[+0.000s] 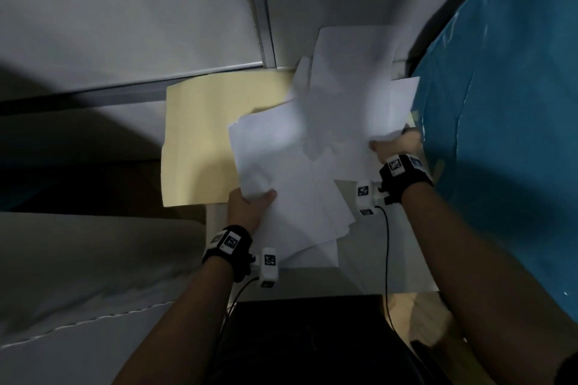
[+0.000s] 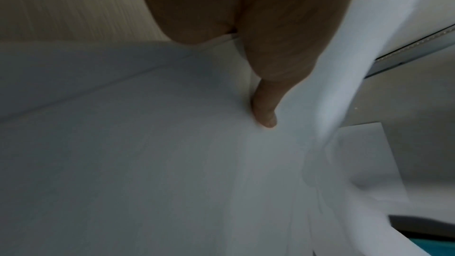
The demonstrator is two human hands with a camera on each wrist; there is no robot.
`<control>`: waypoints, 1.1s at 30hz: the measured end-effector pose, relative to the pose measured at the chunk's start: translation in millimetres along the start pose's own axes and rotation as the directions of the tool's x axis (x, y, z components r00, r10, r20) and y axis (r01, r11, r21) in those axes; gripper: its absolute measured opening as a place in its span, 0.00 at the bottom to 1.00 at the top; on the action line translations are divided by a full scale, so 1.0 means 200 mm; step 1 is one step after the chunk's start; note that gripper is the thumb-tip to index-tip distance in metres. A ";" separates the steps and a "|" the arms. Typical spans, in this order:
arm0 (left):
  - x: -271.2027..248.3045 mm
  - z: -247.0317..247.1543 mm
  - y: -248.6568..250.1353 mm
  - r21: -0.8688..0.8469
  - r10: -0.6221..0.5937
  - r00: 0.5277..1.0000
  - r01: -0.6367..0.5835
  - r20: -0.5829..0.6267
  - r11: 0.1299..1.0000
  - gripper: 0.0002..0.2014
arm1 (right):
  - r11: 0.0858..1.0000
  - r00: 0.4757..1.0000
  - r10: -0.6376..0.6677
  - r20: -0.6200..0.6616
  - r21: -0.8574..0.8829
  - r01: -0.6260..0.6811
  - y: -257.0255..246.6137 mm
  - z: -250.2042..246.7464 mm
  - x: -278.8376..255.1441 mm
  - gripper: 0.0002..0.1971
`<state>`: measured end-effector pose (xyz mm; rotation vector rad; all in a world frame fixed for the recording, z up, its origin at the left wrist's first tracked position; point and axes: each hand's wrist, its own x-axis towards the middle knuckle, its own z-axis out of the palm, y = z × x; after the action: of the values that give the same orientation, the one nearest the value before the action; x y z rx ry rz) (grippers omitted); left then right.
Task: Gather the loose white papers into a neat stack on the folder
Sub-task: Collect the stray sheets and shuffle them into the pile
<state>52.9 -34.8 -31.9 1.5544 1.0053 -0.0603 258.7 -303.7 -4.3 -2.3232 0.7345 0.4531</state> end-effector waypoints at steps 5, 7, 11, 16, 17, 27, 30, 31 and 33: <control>0.02 -0.05 -0.07 0.096 0.019 1.000 -0.018 -0.014 0.995 0.23 | 0.940 0.936 -0.339 -0.099 0.002 0.341 0.01 -0.22 -0.12 0.11; 0.03 -0.06 -0.08 0.140 0.025 1.000 -0.023 -0.012 0.990 0.26 | 0.842 0.834 -0.538 -0.120 -0.049 0.537 -0.02 -0.35 -0.14 0.05; 0.03 -0.05 -0.07 0.199 0.088 0.996 -0.085 -0.006 0.976 0.34 | 0.628 0.647 -0.737 -0.196 0.154 0.762 -0.22 -0.61 -0.28 0.08; 0.01 -0.04 -0.04 0.224 0.192 0.981 -0.190 0.016 0.956 0.58 | 0.591 0.700 -0.699 -0.149 0.431 0.682 -0.34 -0.71 -0.33 0.12; 0.00 -0.04 -0.03 0.197 0.267 0.963 -0.267 0.027 0.943 0.65 | 0.645 0.729 -0.681 -0.068 0.416 0.641 -0.34 -0.69 -0.31 0.13; 0.01 -0.04 -0.07 0.305 0.216 0.968 -0.247 0.130 0.920 0.20 | 0.410 0.576 -0.816 -0.048 0.655 0.635 -0.41 -0.83 -0.36 0.17; 0.01 -0.04 -0.05 0.317 0.173 0.977 -0.204 0.122 0.926 0.20 | 0.510 0.598 -0.799 0.062 0.596 0.620 -0.43 -0.80 -0.30 0.07; 0.01 -0.04 -0.05 0.336 0.137 0.985 -0.163 0.102 0.928 0.23 | 0.550 0.589 -0.802 0.096 0.504 0.666 -0.43 -0.77 -0.26 0.06; 0.01 -0.06 -0.07 0.419 0.000 0.999 -0.018 0.043 0.908 0.29 | 0.614 0.575 -0.789 0.216 0.260 0.745 -0.41 -0.68 -0.18 0.07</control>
<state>39.4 -25.7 -40.3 1.9395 0.9943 -0.3205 297.4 -329.2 151.1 -2.0977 -0.4294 0.3208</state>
